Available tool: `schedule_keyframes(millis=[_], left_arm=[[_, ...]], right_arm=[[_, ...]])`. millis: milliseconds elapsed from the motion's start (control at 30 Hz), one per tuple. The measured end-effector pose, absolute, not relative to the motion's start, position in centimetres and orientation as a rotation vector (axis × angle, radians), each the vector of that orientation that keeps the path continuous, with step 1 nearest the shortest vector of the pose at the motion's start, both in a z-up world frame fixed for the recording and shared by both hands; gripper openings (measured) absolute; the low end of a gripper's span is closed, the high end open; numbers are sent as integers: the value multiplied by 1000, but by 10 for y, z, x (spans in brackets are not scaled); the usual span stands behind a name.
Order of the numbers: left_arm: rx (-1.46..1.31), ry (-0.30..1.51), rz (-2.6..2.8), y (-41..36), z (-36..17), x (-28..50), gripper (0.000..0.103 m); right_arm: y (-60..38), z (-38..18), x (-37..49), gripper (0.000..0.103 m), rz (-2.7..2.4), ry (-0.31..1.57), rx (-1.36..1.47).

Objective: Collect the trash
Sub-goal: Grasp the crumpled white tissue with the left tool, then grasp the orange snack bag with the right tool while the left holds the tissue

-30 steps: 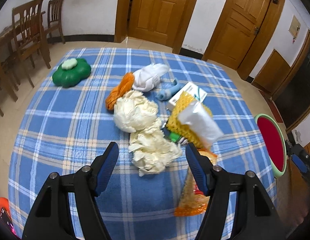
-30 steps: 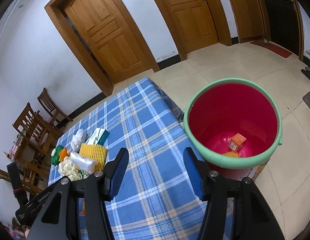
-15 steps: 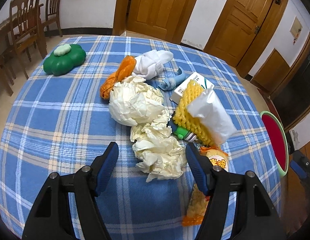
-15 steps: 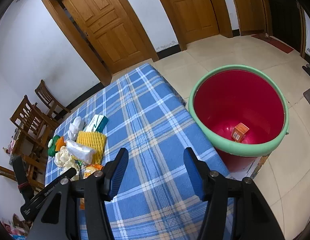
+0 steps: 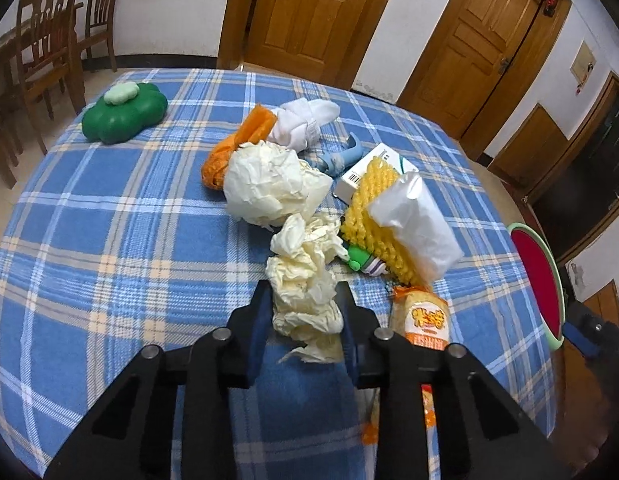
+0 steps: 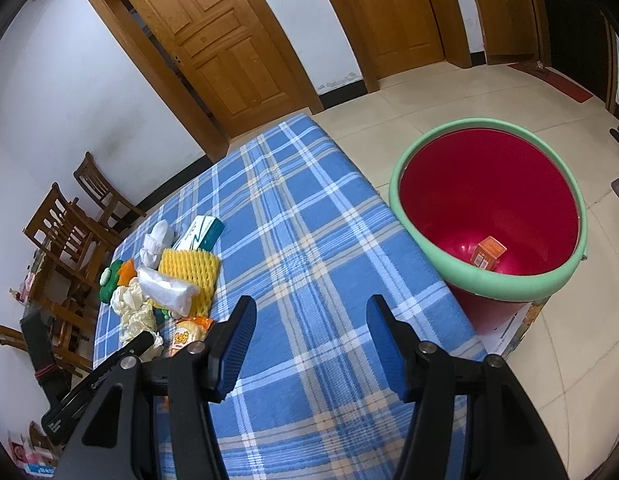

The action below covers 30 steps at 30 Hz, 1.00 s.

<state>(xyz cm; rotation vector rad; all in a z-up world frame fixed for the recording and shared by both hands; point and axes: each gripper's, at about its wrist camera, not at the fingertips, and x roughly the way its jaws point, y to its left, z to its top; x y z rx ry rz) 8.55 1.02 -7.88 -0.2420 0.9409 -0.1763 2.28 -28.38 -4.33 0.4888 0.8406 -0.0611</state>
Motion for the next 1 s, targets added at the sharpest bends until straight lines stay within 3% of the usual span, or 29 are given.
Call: schedule_keyframes(millis=[500,1000], left_arm=[[-292,845,-131,46,-46,43,29],[-336,816,-41,81,-46,24,29]], right_arm=[[-242,-44,20,60,22,851,452],[-180,-67,31,60,104,941,383]])
